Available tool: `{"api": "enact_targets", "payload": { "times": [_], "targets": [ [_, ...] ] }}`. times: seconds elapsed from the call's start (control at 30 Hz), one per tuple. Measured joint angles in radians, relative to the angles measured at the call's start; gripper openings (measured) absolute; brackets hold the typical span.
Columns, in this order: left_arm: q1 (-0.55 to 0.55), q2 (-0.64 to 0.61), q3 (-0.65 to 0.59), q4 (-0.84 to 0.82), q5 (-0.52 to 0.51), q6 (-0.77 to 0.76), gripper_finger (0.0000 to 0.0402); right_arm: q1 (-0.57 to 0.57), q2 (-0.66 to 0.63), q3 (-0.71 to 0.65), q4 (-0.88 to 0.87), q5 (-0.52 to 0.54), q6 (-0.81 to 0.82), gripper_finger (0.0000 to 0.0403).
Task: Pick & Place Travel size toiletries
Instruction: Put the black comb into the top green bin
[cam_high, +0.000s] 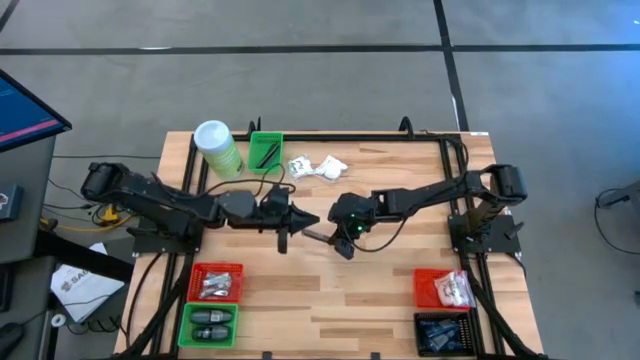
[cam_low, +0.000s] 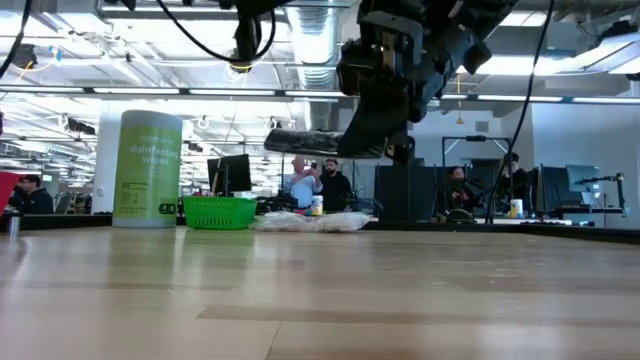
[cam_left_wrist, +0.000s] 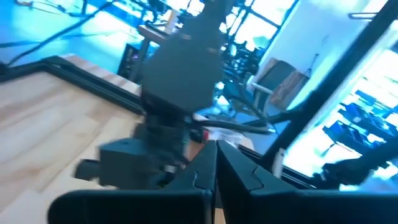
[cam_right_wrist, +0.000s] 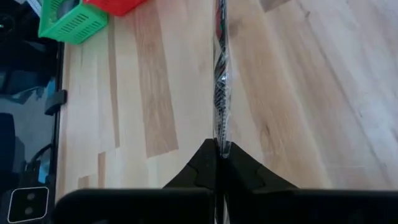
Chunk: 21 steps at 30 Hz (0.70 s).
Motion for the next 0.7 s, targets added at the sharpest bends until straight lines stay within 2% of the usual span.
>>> {"api": "enact_targets", "payload": {
  "times": [0.17,0.37,0.57,0.7],
  "targets": [
    [0.0,0.0,0.0,-0.003,0.047,-0.023,0.0001,0.0,-0.029,-0.001,0.001,0.019,0.024,0.0001],
    [-0.05,0.004,0.0,-0.011,0.083,-0.067,0.0001,-0.025,-0.146,-0.001,-0.001,0.105,0.09,0.0001],
    [-0.088,0.006,0.0,-0.013,0.065,-0.091,0.0001,-0.056,-0.301,0.0,0.007,0.192,0.134,0.0],
    [-0.088,0.006,0.0,-0.006,-0.011,-0.095,0.0001,-0.061,-0.391,0.0,0.019,0.244,0.149,0.0]
  ]
}}
